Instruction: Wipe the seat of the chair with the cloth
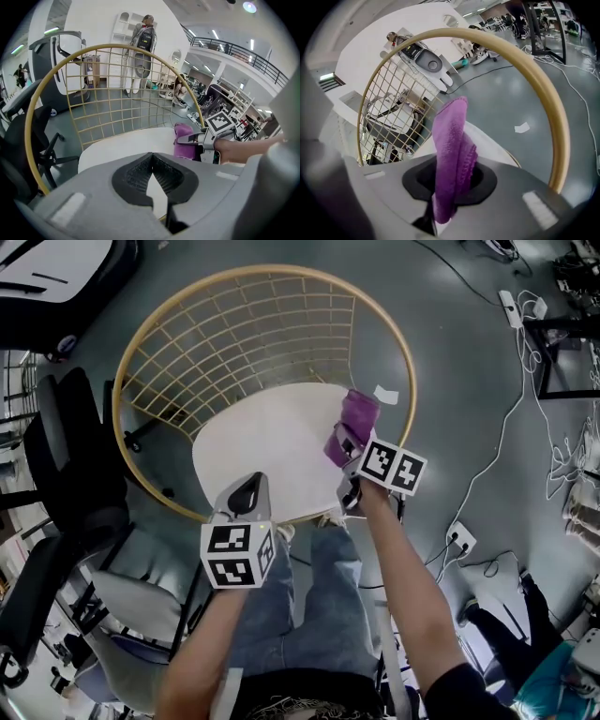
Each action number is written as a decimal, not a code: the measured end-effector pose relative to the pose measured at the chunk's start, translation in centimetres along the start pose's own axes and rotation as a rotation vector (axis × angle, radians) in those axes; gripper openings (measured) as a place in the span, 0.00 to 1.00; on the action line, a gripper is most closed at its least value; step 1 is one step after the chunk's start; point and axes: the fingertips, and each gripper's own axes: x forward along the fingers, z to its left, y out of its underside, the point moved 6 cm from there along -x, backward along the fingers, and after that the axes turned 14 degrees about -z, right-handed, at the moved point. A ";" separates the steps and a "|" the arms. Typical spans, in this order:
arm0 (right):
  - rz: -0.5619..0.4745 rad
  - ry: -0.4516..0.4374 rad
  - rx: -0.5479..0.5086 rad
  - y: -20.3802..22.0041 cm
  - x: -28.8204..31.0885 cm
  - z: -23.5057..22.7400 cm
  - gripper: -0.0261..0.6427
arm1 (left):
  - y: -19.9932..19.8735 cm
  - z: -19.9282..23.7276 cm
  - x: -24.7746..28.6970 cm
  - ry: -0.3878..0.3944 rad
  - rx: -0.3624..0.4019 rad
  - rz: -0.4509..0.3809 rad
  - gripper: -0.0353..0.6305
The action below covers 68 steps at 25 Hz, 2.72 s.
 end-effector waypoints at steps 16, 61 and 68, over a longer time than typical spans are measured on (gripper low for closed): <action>0.191 -0.361 -0.273 11.2 -0.6 14.6 0.13 | 3.0 6.2 -4.9 -0.079 -0.050 -0.030 0.05; 0.400 -0.372 -0.468 19.8 0.5 15.7 0.13 | 5.7 8.1 -7.5 -0.075 -0.116 -0.053 0.05; 0.400 -0.321 -0.470 17.8 0.4 12.6 0.13 | 5.7 5.8 -6.1 -0.064 -0.116 -0.044 0.05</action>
